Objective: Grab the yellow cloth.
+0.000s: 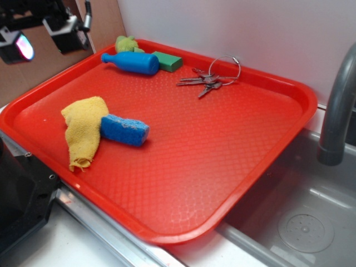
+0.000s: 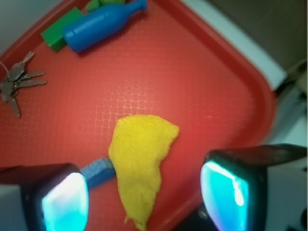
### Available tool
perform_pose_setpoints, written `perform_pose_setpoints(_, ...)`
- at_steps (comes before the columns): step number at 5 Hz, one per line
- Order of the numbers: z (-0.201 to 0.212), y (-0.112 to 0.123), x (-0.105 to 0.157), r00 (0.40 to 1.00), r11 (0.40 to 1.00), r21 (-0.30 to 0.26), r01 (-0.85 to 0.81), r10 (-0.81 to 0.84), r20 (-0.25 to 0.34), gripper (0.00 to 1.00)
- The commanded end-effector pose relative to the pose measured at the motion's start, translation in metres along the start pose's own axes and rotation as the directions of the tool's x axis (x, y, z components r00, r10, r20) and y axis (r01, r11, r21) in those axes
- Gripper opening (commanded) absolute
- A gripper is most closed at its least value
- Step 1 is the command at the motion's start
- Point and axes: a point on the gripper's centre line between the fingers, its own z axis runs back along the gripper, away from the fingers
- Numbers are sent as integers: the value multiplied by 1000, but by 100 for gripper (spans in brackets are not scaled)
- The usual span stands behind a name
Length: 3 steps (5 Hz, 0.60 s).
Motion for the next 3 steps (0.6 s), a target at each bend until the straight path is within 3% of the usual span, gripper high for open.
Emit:
perform_pose_setpoints(1, -53, 1, 2, 996, 999, 30, 12, -9, -88, 100)
perform_pose_setpoints(3, -87, -11, -7, 981, 994, 96, 53, -34, -193, 100)
